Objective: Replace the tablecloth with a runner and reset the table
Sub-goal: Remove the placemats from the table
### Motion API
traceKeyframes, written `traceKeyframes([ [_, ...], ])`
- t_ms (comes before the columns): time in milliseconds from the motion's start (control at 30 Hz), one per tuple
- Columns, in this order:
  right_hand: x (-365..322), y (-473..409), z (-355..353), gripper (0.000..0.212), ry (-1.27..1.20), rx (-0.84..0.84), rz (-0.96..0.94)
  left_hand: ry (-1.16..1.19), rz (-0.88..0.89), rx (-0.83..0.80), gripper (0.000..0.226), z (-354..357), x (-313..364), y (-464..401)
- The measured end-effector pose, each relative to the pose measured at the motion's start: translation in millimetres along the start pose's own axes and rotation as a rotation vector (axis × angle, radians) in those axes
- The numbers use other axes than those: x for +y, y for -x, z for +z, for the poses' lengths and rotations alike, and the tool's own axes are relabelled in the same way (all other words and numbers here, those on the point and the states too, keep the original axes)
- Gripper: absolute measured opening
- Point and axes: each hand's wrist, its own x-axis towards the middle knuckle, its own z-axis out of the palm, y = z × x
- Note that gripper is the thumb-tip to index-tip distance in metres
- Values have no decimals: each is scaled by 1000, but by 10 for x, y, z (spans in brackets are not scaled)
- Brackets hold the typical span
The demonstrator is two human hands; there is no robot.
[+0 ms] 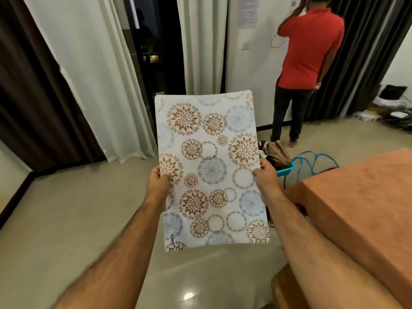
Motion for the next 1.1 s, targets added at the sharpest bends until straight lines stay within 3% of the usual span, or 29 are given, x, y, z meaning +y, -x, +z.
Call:
traceKeyframes([
  [400,-110,-2303,-289,28,97,162,46,-142,-131,-180,23,1613,-117,-2145],
  [633,-86,-3409,-212,36,183,235,89,-446,-216,-350,25,2262,-167,-3333],
  [867,-100,-4371,-120,38,195,284,159,-517,-349,-489,25,2768,-103,-4333],
  [1100,100,-5243,-244,33,258,243,222,-523,-402,-463,16,3221,-304,-4892],
])
